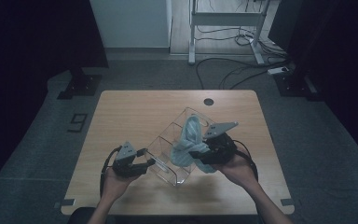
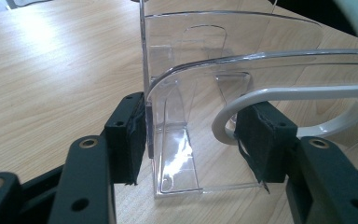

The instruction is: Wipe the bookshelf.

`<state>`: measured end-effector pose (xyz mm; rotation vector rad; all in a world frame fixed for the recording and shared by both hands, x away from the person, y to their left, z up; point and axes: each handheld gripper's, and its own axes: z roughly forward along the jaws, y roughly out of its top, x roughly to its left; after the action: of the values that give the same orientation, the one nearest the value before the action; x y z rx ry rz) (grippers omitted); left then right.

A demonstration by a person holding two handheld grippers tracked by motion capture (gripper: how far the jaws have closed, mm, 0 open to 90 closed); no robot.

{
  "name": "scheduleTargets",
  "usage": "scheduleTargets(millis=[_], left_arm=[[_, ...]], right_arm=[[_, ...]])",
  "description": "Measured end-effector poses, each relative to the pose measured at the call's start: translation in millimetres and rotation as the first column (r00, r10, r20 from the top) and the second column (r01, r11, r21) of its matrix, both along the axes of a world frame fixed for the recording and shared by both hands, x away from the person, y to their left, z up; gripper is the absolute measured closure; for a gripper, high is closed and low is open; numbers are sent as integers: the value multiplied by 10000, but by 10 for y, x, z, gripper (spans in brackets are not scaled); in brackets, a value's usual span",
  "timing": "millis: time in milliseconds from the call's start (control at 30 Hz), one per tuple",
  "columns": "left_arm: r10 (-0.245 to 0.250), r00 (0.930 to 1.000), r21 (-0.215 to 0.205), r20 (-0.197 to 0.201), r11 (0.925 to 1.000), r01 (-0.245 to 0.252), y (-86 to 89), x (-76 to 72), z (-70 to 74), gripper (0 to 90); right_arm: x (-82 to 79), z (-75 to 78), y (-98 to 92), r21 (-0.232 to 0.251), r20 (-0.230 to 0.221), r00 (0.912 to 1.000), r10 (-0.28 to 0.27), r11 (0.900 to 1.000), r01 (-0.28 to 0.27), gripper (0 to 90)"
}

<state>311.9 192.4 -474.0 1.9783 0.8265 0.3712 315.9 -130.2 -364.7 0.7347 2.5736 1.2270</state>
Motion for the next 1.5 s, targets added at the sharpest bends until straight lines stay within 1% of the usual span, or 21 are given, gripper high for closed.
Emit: scheduleTargets(millis=[133,200,267,400,533,633,800,900,1067,1200,1300,1433,1500], left_arm=[[-16,10000,-13,-5,10000,16,2,2,-1,445],[-32,10000,-18,-17,10000,32,5,4,-1,445],[-24,10000,-28,-10,10000,24,5,3,-3,445],[-36,10000,-53,-1,10000,36,7,3,-4,445],[-51,10000,-47,36,10000,51,10,4,-7,446],[-77,10000,-60,38,10000,78,13,5,-9,446],[-99,9999,-82,14,9999,99,13,6,-10,446],[-119,9999,-57,24,9999,119,16,8,-9,446],[-137,9999,-34,20,9999,137,19,9,-8,446],[-134,9999,-23,13,9999,134,17,7,-7,445],[-107,9999,17,21,9999,107,13,6,-3,446],[-80,10000,62,25,9999,80,10,6,1,446],[-75,10000,61,6,10000,75,8,5,3,447]], right_arm=[[57,120,150,176,11,9998,211,9996,-211,556],[91,152,252,236,7,9993,373,9990,-373,556],[124,161,385,196,-36,9987,513,9985,-512,556],[188,130,610,96,-158,9969,767,9970,-765,556],[271,66,853,-88,-277,9957,889,9960,-891,555],[324,11,1000,-213,-314,9948,964,9950,-971,555],[406,-90,1192,-336,-471,9945,938,9949,-955,554],[442,-148,1277,-462,-544,9941,936,9943,-961,554],[492,-240,1366,-472,-775,9922,977,9937,-1015,557],[475,-267,1405,-522,-858,9905,1074,9923,-1121,576],[463,-270,1395,-556,-849,9905,1083,9920,-1132,587],[450,-279,1344,-463,-918,9898,1085,9925,-1131,589],[428,-281,1313,-439,-882,9899,1111,9924,-1153,590]])
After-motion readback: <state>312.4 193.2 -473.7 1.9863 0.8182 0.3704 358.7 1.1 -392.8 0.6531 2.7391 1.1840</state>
